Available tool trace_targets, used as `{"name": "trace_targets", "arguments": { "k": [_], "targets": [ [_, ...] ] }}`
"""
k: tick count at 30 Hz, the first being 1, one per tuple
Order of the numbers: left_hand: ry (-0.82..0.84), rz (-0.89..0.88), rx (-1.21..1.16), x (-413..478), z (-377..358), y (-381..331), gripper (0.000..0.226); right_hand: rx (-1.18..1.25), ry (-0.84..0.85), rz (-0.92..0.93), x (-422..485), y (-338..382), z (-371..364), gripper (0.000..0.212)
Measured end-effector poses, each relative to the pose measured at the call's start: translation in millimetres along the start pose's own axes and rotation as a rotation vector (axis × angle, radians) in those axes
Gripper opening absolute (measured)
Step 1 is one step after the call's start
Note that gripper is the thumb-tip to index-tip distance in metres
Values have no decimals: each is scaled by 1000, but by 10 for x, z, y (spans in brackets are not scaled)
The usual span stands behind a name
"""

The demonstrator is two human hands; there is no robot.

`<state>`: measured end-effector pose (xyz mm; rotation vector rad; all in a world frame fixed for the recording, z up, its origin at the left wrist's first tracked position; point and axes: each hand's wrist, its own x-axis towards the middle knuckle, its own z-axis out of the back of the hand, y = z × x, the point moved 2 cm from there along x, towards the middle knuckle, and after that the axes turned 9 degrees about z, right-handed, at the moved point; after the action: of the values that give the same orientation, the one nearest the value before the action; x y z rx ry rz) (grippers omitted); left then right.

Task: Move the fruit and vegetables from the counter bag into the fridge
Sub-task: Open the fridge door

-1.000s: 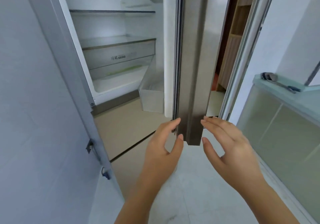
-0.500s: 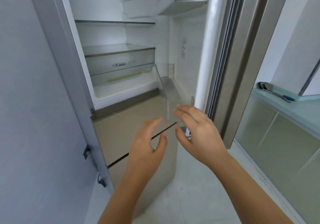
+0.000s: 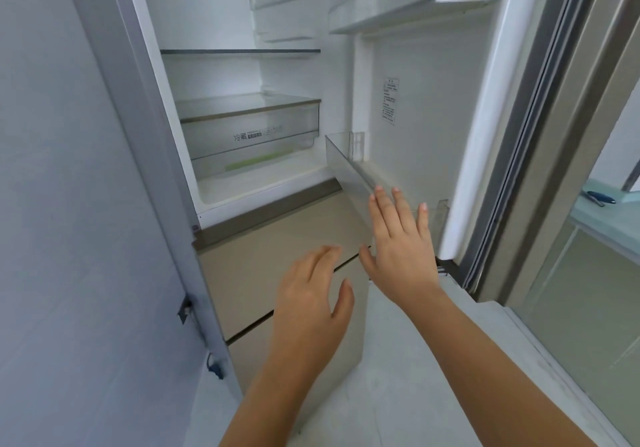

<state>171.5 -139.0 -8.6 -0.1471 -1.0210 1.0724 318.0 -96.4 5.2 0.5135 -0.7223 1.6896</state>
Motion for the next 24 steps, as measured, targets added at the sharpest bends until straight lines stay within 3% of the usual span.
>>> {"name": "trace_targets", "arguments": {
  "k": [13, 24],
  "targets": [
    [110, -115, -44, 149, -905, -339, 43, -27, 40, -98, -375, -956, 81, 67],
    [56, -350, -15, 1130, -2120, -1133, 43, -21, -43, -180, -583, -2333, -38, 53]
  ]
}}
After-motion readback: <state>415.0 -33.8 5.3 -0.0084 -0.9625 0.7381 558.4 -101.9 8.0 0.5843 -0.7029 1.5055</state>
